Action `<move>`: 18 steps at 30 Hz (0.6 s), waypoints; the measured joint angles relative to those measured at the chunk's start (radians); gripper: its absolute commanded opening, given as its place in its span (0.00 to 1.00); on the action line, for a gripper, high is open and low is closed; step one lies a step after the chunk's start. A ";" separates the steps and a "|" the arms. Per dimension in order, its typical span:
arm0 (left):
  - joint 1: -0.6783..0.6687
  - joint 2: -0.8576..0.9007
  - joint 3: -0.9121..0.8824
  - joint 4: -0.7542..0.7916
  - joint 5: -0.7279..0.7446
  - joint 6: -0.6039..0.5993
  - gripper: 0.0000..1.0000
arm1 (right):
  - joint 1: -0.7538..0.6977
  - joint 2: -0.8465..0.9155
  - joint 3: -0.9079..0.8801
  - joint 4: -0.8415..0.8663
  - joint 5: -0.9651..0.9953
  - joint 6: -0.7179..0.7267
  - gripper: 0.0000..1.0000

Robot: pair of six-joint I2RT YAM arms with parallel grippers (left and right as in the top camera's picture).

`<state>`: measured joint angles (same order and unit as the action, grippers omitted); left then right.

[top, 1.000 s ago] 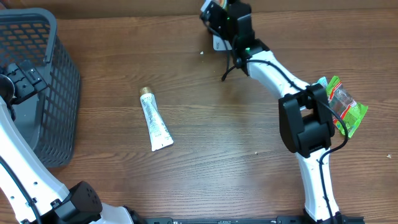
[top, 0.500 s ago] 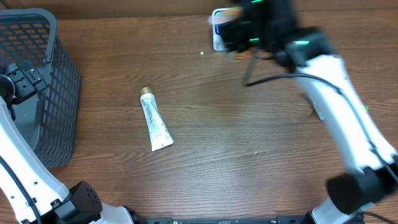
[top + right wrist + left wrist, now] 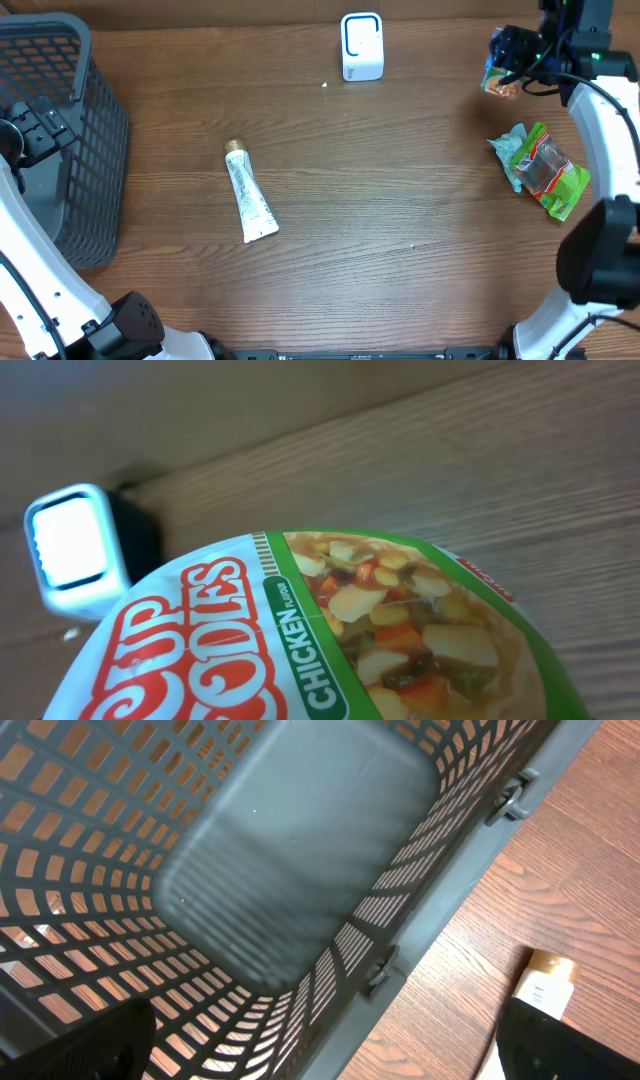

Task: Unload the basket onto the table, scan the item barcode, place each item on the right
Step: 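Carry the cup right and release it beside the Haribo bag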

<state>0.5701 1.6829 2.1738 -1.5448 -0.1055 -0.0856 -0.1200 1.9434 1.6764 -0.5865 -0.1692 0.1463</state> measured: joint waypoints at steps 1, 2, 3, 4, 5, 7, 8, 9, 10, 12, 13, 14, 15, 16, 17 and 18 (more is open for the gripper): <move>0.000 0.000 0.000 0.000 0.000 0.000 1.00 | 0.000 0.025 -0.014 0.033 0.004 0.004 0.52; 0.000 0.000 0.000 0.000 0.000 0.000 1.00 | 0.002 0.050 -0.022 0.050 0.018 0.016 0.54; 0.000 0.000 0.000 0.000 0.000 0.000 1.00 | 0.003 0.072 -0.027 0.063 0.030 0.031 0.54; 0.000 0.000 0.000 0.000 0.000 0.000 1.00 | 0.003 0.101 -0.030 0.083 0.048 0.054 0.54; 0.000 0.000 0.000 0.000 0.000 0.000 1.00 | 0.002 0.132 -0.030 0.102 0.066 0.072 0.55; 0.000 0.000 0.000 0.000 0.000 0.000 1.00 | -0.005 0.184 -0.030 0.116 0.095 0.121 0.55; 0.000 0.000 0.000 0.000 0.000 0.000 1.00 | -0.008 0.200 -0.030 0.116 0.100 0.140 0.57; 0.000 0.000 0.000 0.000 0.000 0.000 1.00 | -0.013 0.219 -0.031 0.115 0.107 0.162 0.58; 0.000 0.000 0.000 0.000 0.000 0.000 1.00 | -0.020 0.237 -0.031 0.116 0.111 0.191 0.60; 0.000 0.000 0.000 0.000 0.000 0.000 1.00 | -0.031 0.240 -0.031 0.116 0.109 0.222 0.79; 0.000 0.000 0.000 0.000 0.000 0.000 1.00 | -0.038 0.240 -0.031 0.106 0.111 0.240 0.88; 0.000 0.000 0.000 0.000 0.000 0.000 1.00 | -0.045 0.240 -0.031 0.101 0.109 0.256 0.93; 0.000 0.000 0.000 0.000 0.000 0.000 1.00 | -0.052 0.240 -0.031 0.084 0.111 0.276 1.00; 0.000 0.000 0.000 0.000 0.000 0.000 1.00 | -0.059 0.240 -0.031 0.064 0.114 0.288 1.00; 0.000 0.000 0.000 0.000 0.000 0.000 1.00 | -0.068 0.242 -0.031 0.040 0.113 0.301 1.00; 0.000 0.000 0.000 0.000 0.000 0.000 1.00 | -0.079 0.242 -0.031 0.021 0.105 0.312 1.00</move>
<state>0.5701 1.6829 2.1738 -1.5448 -0.1055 -0.0856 -0.1986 2.1853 1.6455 -0.5652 -0.0639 0.4580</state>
